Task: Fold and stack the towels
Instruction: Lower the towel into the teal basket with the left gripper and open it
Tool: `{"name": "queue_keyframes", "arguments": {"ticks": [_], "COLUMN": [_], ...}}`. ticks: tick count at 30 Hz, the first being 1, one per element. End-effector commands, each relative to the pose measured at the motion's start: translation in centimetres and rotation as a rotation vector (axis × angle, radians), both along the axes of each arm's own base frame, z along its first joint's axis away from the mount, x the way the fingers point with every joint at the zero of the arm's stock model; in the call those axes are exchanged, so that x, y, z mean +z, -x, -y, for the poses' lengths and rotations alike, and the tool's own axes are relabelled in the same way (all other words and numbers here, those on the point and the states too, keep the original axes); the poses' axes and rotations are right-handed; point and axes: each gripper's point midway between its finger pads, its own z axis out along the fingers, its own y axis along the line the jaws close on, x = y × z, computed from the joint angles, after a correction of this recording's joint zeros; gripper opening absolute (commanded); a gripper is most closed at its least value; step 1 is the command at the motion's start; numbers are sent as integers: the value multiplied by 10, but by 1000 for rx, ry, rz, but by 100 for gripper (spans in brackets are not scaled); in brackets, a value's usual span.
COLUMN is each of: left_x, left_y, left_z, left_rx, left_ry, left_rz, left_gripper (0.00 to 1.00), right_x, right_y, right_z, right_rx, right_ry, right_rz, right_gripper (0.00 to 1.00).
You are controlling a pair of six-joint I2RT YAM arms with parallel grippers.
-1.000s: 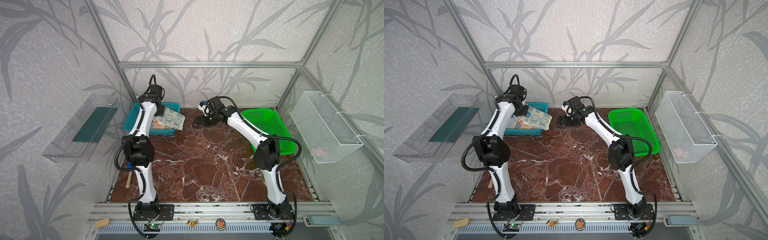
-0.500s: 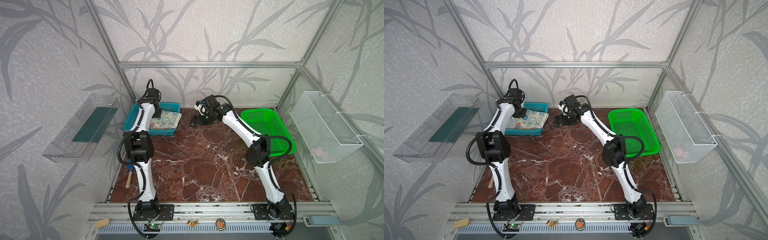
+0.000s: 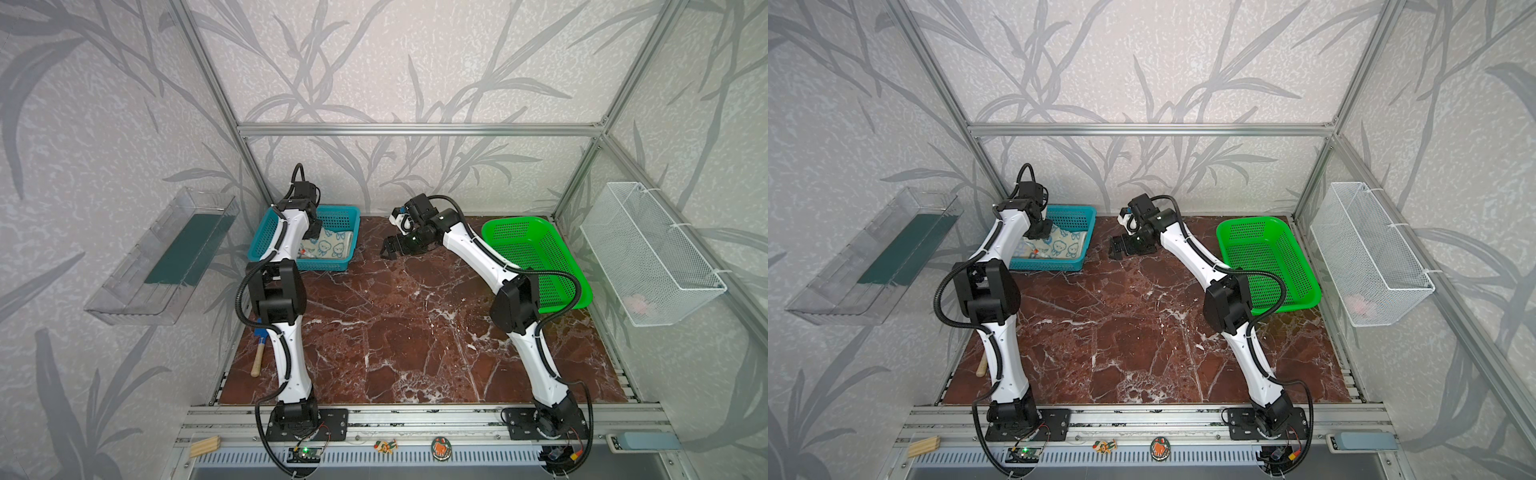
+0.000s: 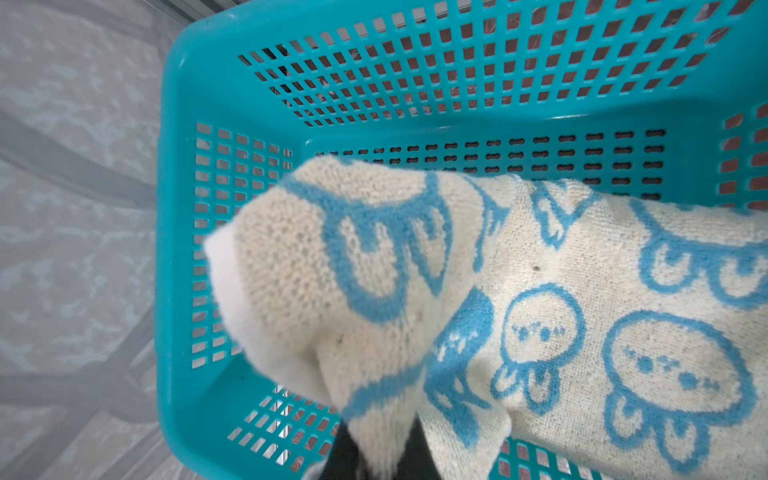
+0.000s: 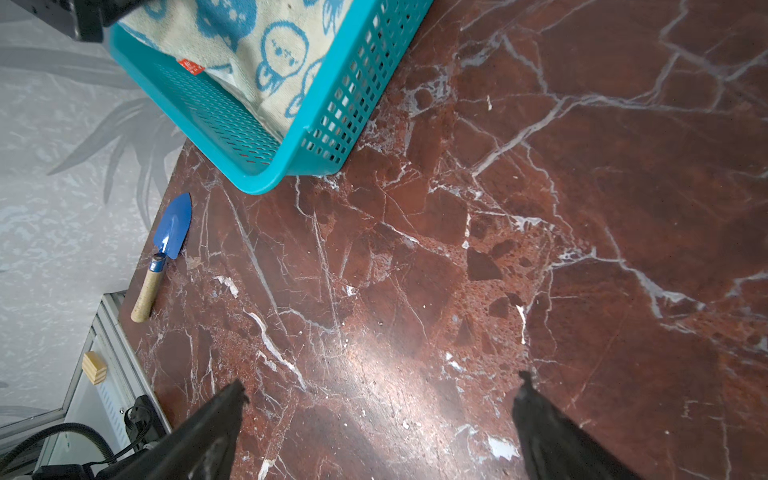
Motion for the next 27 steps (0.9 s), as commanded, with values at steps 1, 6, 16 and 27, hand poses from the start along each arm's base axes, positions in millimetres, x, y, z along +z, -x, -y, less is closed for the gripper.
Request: {"name": "queue_keyframes", "arguments": {"ticks": [1,6,16,27], "left_x": [-12,-22,2,-7], "left_y": [6,10,2,4], "left_z": [-4,-8,-19,-33], "left_rx": [23,38,45,80], "left_ry": [5,-11,-73,-173], "left_rz": [-12,-20,26,-31], "left_gripper": [0,0,0,33], "right_x": [1,0,2,-1], "right_y": [6,7,7,7], "right_z": [-1,0,0,0], "right_rx": [15,13,14,16], "right_ry": [-7,-8,-11,-11], "right_rz": [-8,-9,-2,-8], "right_gripper": [99,99,99,99]}}
